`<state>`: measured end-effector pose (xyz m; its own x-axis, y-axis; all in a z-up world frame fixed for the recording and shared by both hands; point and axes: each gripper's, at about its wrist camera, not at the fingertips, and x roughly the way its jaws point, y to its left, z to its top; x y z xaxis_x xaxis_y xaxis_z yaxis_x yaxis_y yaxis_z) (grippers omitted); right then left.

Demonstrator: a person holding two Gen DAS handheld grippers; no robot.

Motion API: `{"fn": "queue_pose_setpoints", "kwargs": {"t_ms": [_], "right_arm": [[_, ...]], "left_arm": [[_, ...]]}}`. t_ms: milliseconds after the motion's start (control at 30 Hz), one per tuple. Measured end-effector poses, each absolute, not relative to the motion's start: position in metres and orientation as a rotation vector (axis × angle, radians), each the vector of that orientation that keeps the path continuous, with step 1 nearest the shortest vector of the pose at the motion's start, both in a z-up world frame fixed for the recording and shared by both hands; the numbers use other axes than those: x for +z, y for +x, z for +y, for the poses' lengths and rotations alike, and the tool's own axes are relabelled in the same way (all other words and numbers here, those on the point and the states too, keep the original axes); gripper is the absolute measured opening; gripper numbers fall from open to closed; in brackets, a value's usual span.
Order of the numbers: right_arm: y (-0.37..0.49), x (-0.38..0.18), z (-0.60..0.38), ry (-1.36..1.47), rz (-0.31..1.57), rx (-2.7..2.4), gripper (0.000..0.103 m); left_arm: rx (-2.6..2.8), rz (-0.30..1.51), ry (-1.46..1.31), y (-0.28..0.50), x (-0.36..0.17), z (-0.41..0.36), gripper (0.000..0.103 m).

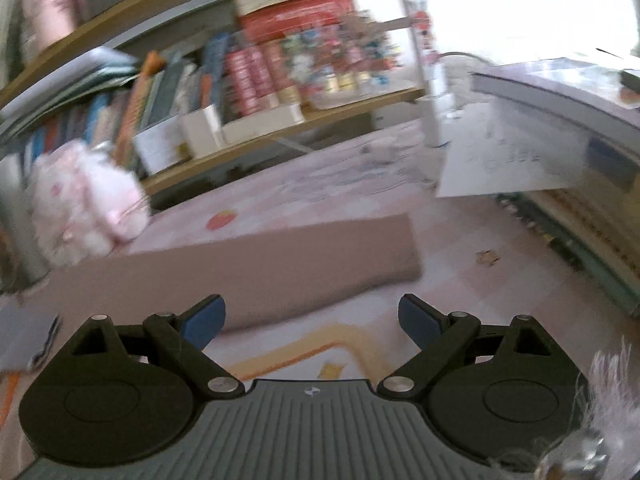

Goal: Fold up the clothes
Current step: 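Reach the right gripper to the beige sleeve cuff and grasp it, then lift the beige sleeve with the right gripper and fold it across the body, release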

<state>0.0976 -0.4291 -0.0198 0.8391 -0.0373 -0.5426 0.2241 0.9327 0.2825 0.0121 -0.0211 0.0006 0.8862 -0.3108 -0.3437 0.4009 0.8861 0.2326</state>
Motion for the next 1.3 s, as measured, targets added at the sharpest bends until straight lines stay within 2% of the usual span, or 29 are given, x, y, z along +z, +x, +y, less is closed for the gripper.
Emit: {"fn": "queue_pose_setpoints", "kwargs": {"t_ms": [367, 400, 800, 867, 933, 1033, 1100, 1300], "right_arm": [[0.134, -0.030, -0.483, 0.599, 0.496, -0.246, 0.089], [0.135, -0.031, -0.485, 0.631, 0.488, -0.230, 0.084], [0.141, -0.037, -0.476, 0.812, 0.509, 0.031, 0.080], [0.143, -0.037, -0.469, 0.830, 0.543, 0.072, 0.068], [0.146, -0.040, -0.465, 0.837, 0.568, 0.073, 0.033], [0.150, -0.043, -0.462, 0.823, 0.585, 0.046, 0.012], [0.152, -0.046, -0.460, 0.813, 0.597, 0.029, 0.006], [0.144, -0.029, -0.459, 0.814, 0.538, 0.079, 0.004]], "left_arm": [[-0.376, 0.304, 0.184, 0.016, 0.005, -0.004, 0.094], [-0.369, 0.306, 0.180, 0.017, 0.005, -0.003, 0.094], [-0.365, 0.321, 0.189, 0.018, 0.003, -0.006, 0.094], [-0.359, 0.318, 0.196, 0.017, 0.003, -0.007, 0.094], [-0.357, 0.319, 0.203, 0.017, 0.003, -0.008, 0.094], [-0.356, 0.320, 0.206, 0.017, 0.003, -0.009, 0.094], [-0.357, 0.322, 0.204, 0.017, 0.004, -0.008, 0.094], [-0.358, 0.325, 0.196, 0.018, 0.003, -0.007, 0.094]]}}
